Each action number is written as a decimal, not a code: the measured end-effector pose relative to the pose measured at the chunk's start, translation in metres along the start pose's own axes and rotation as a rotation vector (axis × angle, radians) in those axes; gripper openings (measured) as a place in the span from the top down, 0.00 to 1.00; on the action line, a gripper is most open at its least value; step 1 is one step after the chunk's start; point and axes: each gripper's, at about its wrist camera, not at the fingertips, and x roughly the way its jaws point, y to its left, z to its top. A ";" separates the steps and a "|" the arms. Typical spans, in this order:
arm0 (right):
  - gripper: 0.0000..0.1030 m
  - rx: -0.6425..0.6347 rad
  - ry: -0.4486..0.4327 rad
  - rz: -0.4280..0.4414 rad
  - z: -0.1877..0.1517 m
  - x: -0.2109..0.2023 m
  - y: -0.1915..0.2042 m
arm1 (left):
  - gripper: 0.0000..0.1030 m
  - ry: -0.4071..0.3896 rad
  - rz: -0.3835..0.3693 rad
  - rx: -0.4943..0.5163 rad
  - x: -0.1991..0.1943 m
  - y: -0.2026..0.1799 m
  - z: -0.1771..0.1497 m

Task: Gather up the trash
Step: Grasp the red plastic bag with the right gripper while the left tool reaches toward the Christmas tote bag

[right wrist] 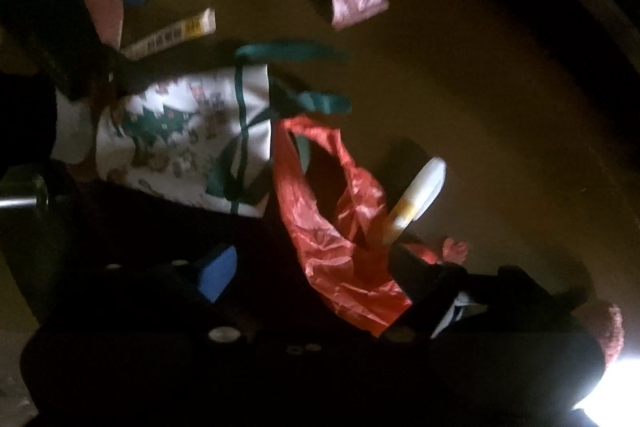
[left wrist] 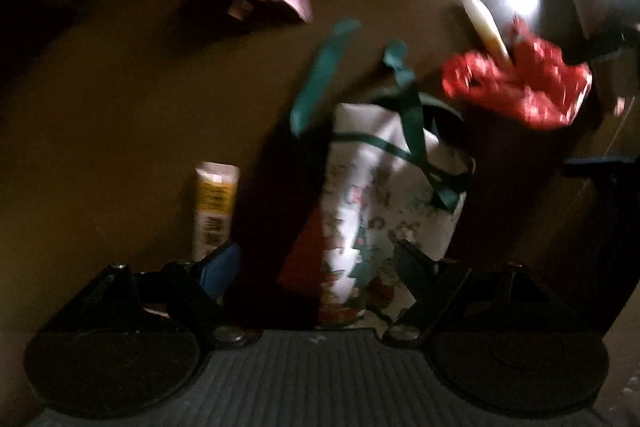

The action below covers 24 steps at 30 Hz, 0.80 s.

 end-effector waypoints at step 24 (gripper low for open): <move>0.96 0.073 0.081 0.012 0.002 0.029 -0.018 | 0.88 0.057 -0.085 -0.089 0.056 0.012 -0.009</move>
